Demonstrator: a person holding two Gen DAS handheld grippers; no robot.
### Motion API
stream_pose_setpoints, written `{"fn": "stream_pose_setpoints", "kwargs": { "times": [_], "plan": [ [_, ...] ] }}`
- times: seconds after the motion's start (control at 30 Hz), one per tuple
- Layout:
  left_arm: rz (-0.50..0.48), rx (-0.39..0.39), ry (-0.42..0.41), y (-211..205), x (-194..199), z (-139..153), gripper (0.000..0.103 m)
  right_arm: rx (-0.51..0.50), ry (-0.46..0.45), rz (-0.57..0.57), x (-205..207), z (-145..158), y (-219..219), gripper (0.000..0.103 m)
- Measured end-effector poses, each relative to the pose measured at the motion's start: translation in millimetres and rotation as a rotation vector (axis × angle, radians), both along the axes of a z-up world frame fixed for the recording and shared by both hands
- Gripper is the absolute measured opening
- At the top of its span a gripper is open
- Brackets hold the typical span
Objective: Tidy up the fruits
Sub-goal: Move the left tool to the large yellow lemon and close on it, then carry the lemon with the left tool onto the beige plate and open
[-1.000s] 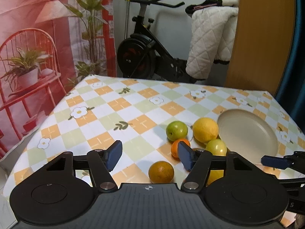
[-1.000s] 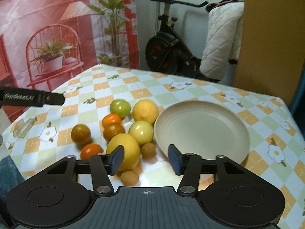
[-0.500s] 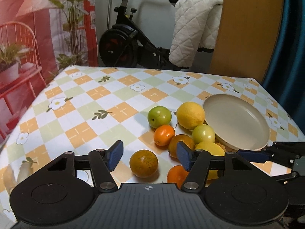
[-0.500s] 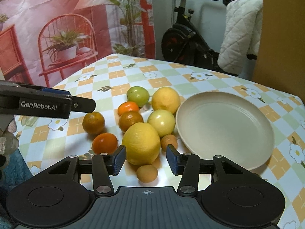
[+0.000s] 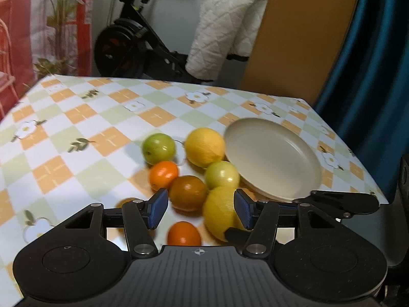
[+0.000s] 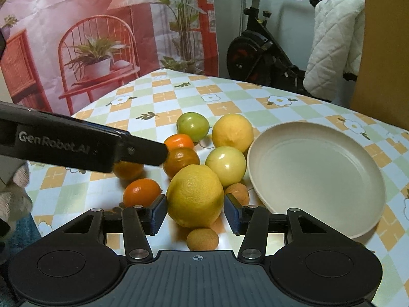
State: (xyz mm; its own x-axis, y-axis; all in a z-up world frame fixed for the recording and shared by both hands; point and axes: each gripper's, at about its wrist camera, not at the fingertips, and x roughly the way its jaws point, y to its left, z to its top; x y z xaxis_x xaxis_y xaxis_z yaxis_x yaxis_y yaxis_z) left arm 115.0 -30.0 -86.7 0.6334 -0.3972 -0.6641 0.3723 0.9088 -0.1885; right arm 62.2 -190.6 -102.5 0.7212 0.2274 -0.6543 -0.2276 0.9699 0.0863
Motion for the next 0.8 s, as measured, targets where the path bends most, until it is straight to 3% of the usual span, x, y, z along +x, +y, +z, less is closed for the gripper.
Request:
{"fn": "stream_pose_setpoints", "kwargs": {
  "times": [0.5,0.8],
  "plan": [
    [-0.066,-0.047,0.087,-16,12,-18,0.06,0.016,-0.003,-0.002,3,-4,0,0.048],
    [-0.075,-0.07,0.096,-16,11,-22,0.059,0.03,-0.003,-0.022,3,-8,0,0.048]
  ]
}}
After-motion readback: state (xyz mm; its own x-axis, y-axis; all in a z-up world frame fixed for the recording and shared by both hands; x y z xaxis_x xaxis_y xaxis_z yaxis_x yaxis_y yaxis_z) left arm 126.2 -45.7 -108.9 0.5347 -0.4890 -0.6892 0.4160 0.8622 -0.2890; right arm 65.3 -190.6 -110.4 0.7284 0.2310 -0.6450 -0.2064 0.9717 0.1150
